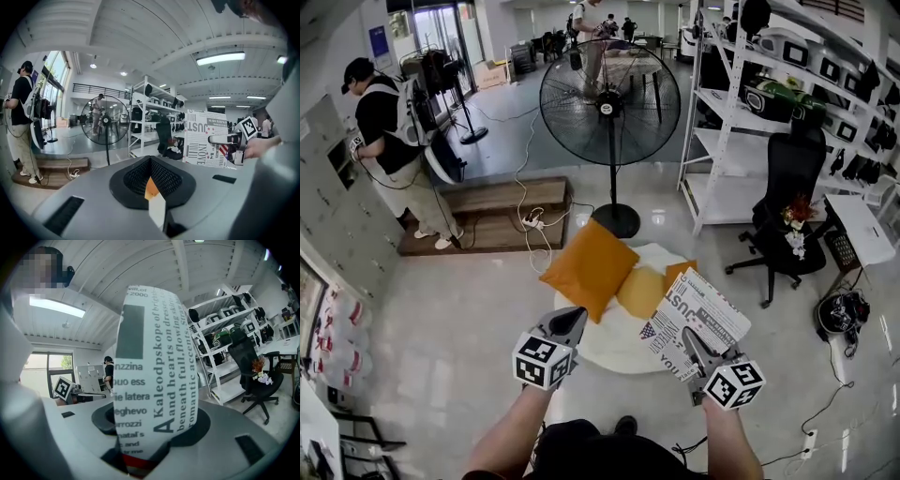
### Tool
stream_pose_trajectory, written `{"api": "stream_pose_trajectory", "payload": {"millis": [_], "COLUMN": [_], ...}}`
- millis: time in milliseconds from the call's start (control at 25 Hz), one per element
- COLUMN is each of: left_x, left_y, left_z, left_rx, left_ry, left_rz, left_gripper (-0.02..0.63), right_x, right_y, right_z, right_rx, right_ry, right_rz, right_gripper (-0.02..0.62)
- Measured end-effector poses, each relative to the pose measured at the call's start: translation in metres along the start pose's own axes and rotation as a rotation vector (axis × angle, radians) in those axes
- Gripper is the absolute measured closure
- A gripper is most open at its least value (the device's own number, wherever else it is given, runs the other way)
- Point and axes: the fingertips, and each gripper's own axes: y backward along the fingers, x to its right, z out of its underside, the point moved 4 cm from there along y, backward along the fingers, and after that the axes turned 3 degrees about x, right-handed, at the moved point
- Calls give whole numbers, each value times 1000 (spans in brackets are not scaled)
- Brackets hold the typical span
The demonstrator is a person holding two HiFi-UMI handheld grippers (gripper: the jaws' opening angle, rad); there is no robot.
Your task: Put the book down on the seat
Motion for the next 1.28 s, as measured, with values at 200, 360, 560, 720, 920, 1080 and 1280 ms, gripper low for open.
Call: {"api": "stream_pose_trajectory", "payload": {"millis": [200, 360, 560, 720, 920, 1080, 1280], "left_x": [-11, -26, -54, -87, -133, -165, -187], "left_y": [-18, -43, -94, -144, -204, -241, -273], "left_z": [-5, -6, -6, -12, -18, -18, -5], "left_rx": [10, 14, 14, 10, -5, -10, -48], "left_ry": [4, 20, 29, 33, 43, 72, 97], "left_rz": [-1, 11, 38, 68, 109, 125, 138], "left_gripper": [604, 604, 604, 604, 604, 604, 604], "right_x": [16, 30, 58, 84, 103, 109, 120], "right_y": [-10, -27, -63, -112, -185, -234, -266], "right_z": [-6, -10, -13, -17, -17, -13, 0], "right_rx": [-3, -18, -36, -62, -116, -161, -201], "right_ry": [-12, -21, -20, -27, -43, -57, -74], "right_rz": [24, 54, 94, 135, 149, 144, 157], "right_gripper": [344, 344, 344, 344, 344, 344, 344]}}
